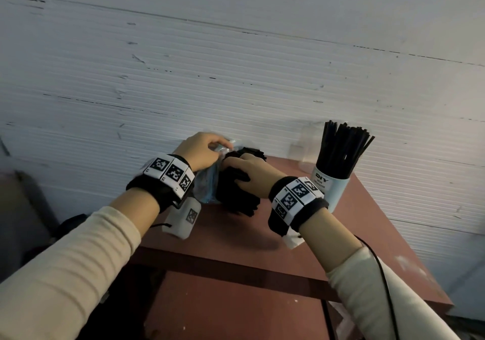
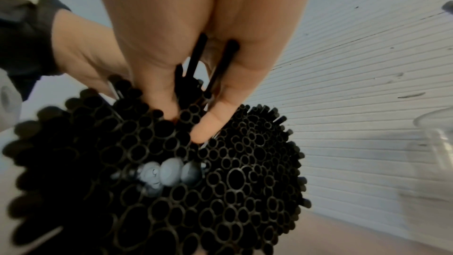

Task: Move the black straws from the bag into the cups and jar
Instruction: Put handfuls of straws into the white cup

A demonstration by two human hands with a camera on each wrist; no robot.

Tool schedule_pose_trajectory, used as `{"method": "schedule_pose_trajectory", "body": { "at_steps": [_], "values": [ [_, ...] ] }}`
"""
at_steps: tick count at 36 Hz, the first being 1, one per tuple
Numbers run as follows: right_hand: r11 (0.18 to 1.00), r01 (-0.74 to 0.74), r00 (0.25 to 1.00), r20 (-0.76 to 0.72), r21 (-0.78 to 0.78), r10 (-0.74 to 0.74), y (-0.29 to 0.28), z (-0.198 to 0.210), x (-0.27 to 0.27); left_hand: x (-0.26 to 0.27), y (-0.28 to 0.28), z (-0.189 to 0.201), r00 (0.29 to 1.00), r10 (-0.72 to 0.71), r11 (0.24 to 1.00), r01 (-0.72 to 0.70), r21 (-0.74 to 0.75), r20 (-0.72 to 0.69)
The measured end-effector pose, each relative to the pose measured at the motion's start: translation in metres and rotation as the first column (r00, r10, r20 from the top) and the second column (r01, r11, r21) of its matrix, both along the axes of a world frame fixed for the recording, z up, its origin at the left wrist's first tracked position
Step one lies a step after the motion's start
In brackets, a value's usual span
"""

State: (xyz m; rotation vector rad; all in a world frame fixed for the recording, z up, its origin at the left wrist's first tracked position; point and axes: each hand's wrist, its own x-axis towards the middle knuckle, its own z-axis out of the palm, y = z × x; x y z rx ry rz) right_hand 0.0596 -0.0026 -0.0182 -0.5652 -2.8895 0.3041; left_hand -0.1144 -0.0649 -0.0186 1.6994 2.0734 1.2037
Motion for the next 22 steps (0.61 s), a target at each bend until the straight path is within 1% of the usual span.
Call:
{"method": "schedule_pose_trajectory", "body": {
  "at_steps": [8, 16, 19, 22],
  "values": [
    [1.0, 0.007, 0.998, -0.058, -0.022, -0.008, 0.006, 0.002, 0.001, -0.005, 0.002, -0.003, 1.0, 0.007, 1.0, -0.007, 0.004, 0.008],
    [0.998, -0.065, 0.996, -0.059, -0.024, 0.064, 0.006, 0.005, 0.001, -0.007, 0.005, -0.006, 1.0, 0.015, 1.0, -0.016, -0.022, -0.025],
    [0.994, -0.102, 0.991, -0.09, -0.045, 0.097, 0.009, 0.006, 0.003, -0.006, 0.005, -0.005, 1.0, 0.011, 1.0, -0.011, -0.019, -0.028],
    [0.991, -0.112, 0.984, -0.144, -0.067, 0.101, 0.012, 0.008, 0.007, -0.004, 0.005, -0.003, 1.0, -0.001, 1.0, 0.0, -0.012, -0.013]
  ]
}}
